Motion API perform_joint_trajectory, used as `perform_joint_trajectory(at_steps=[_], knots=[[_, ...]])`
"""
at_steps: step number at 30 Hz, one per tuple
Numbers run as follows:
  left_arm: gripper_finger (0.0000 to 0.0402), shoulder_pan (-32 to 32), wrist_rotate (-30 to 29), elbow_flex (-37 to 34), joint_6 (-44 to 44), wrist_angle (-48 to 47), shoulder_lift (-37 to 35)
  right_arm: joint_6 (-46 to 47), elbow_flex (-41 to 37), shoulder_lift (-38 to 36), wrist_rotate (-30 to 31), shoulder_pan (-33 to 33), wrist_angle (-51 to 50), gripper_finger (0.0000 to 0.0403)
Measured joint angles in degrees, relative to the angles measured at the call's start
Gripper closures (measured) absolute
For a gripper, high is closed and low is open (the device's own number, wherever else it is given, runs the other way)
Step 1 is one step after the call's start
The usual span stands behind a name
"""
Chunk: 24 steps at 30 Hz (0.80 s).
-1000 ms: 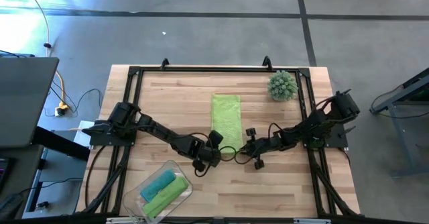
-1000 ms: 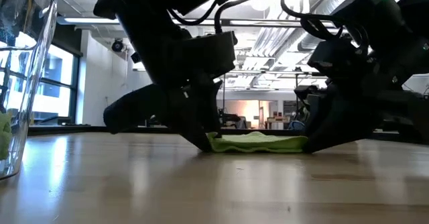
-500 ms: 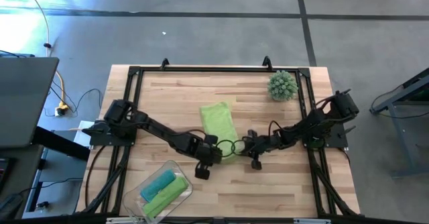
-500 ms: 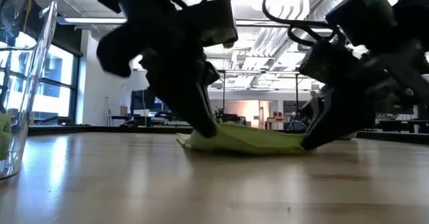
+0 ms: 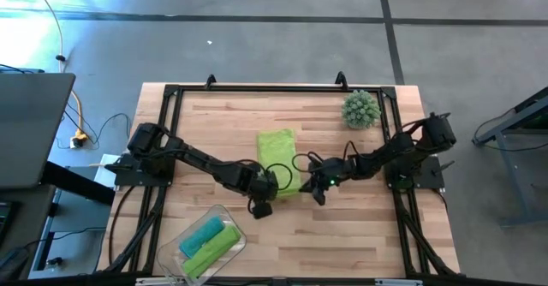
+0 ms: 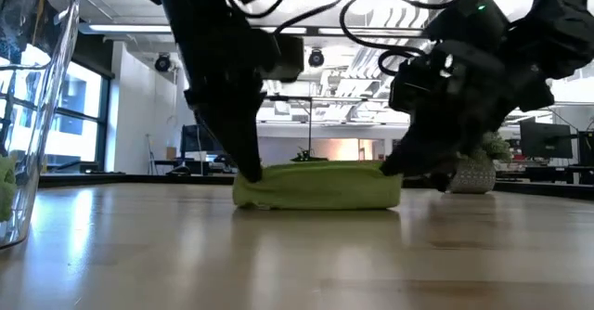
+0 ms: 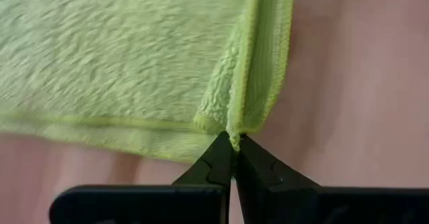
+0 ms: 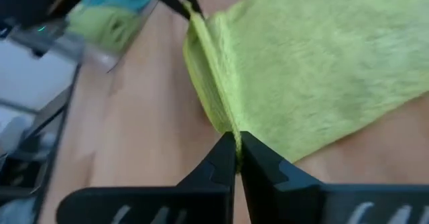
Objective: Roll microfiber towels into tight, uniform cylinder then place into a basket
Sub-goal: Roll the light green microfiber cloth
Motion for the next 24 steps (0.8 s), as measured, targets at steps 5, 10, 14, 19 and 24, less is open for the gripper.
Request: perform_joint_trajectory(at_steps=[5, 10, 14, 19, 24], knots=[[0.0400, 0.6, -5.1, 0.0, -4.4, -2.9, 0.3, -6.2, 0.0, 0.0, 6.6, -1.8, -1.7, 0.0398], [0.0400, 0.8, -6.1, 0.0, -4.4, -2.8, 0.6, -10.3, 0.0, 0.1, 8.8, -2.8, -2.4, 0.0398], [0.0400, 0.8, -7.1, 0.0, -4.4, -2.6, 1.4, -14.8, 0.0, 0.1, 9.0, -3.1, -2.1, 0.0388], [0.0400, 0.8, -6.9, 0.0, -4.9, -3.7, 2.8, -22.3, 0.0, 0.0, 9.1, -3.1, -1.5, 0.0333], [0.0400, 0.7, -7.4, 0.1, -5.4, -4.2, 3.7, -26.8, 0.1, -1.5, 8.8, -3.1, -1.3, 0.0279]])
